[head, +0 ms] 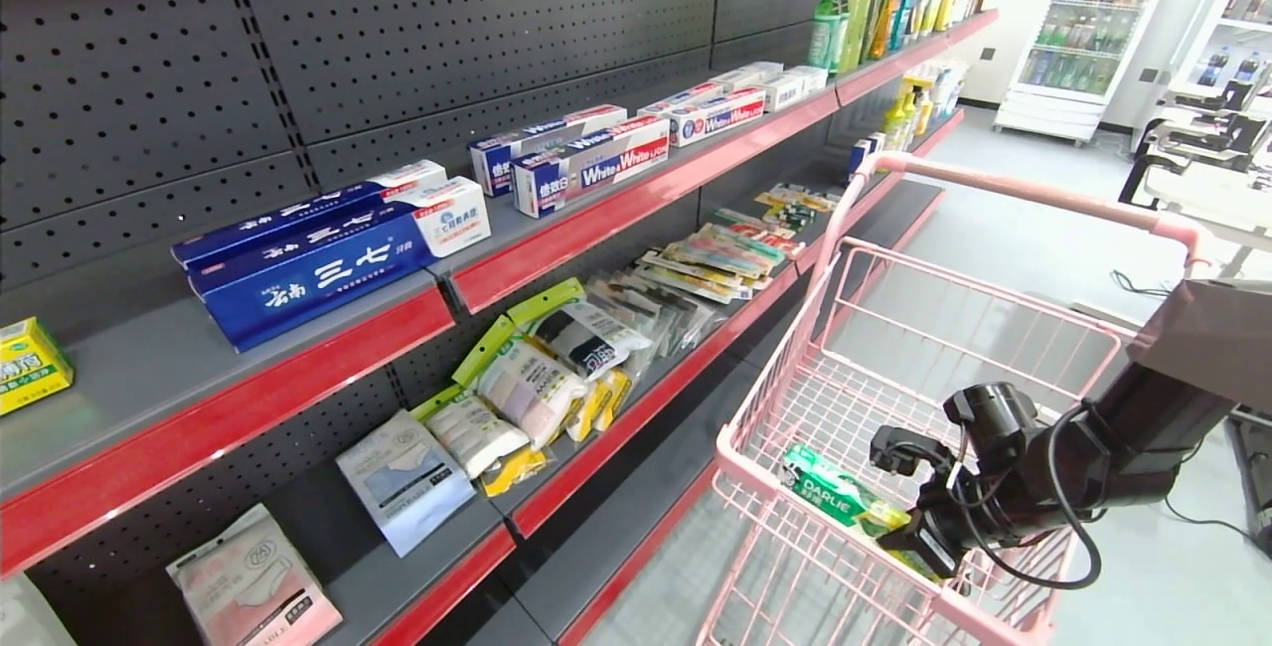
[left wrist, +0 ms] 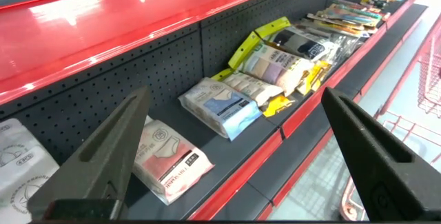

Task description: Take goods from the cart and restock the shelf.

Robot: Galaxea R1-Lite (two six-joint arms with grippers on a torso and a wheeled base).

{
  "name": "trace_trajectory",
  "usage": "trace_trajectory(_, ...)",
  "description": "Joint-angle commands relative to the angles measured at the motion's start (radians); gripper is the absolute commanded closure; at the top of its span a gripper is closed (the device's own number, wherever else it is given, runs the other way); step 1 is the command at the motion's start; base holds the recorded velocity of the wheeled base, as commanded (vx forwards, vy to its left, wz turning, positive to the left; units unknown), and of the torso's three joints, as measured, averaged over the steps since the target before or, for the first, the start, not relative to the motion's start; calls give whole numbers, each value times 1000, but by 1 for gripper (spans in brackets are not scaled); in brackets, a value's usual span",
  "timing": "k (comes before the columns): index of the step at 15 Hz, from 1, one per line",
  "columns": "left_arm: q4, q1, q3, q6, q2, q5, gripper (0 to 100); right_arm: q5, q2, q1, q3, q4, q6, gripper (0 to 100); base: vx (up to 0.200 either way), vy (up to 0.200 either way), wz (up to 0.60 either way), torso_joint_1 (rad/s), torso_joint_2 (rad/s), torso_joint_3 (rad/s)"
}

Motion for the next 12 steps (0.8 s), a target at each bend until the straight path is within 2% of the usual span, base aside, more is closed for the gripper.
trace_trajectory(1,0,0,0,0,1,0,0,1,-28,-5,-2,-1,0,100,0,0,0,0,0,0)
trace_trajectory(3,0,0,0,1,1,0,0,-5,-77,-7,-17,-3,26,100,0,0,0,0,0,0)
trace_trajectory(6,0,0,0,0,1,0,0,-54,-197,-21,-48,-1,194,100,0,0,0,0,0,0)
trace_trajectory(9,0,0,0,0,1,0,0,-178,-404,-7,-48,2,514,100,0,0,0,0,0,0)
trace_trajectory(11,0,0,0,0,1,0,0,-269,-530,10,-34,14,627,100,0,0,0,0,0,0)
trace_trajectory(12,0,0,0,0,1,0,0,-382,-657,24,-5,39,711,100,0,0,0,0,0,0)
